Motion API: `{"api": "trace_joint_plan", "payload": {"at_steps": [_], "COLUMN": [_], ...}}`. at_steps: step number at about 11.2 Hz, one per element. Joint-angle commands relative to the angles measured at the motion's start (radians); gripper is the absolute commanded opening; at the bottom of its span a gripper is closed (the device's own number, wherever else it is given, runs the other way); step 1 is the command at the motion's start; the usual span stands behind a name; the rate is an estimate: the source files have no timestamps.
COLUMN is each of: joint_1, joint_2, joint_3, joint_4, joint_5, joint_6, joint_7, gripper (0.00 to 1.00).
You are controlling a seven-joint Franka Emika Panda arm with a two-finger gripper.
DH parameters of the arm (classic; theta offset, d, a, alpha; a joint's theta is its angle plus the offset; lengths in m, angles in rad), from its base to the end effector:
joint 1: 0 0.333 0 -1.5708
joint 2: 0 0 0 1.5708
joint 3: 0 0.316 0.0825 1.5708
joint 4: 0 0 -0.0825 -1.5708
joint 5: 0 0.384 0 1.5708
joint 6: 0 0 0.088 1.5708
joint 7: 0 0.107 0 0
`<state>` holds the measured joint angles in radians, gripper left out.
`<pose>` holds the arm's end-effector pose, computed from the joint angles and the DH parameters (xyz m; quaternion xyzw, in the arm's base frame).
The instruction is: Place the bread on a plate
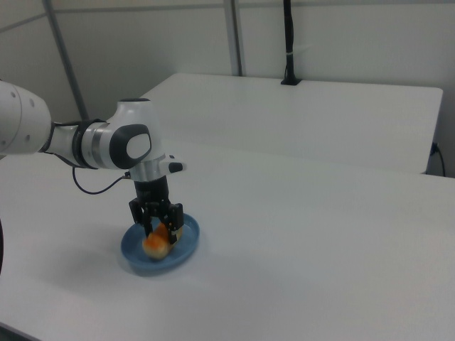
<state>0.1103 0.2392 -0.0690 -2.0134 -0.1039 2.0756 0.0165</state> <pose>0.5728 0.0193 0.3223 0.9939 0.0416 -0.0867 0.0538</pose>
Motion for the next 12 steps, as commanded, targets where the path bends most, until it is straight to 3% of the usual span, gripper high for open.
{"api": "trace_joint_plan", "payload": {"at_steps": [1,4,8,12], "joint_1": [0.015,0.014,0.002,-0.014], "joint_2": [-0.026,-0.076,-0.118,-0.195], "joint_3": [-0.002,-0.002,-0.002,0.002], "joint_4": [-0.036,0.001,0.269,0.283], "joint_5": [-0.017,-0.017,0.024,0.044], "joint_6": [0.031,-0.006,-0.25,-0.281], "joint_7": [0.011,0.066,0.108,0.114], "gripper": [1.0,1.0,1.0,1.0]}}
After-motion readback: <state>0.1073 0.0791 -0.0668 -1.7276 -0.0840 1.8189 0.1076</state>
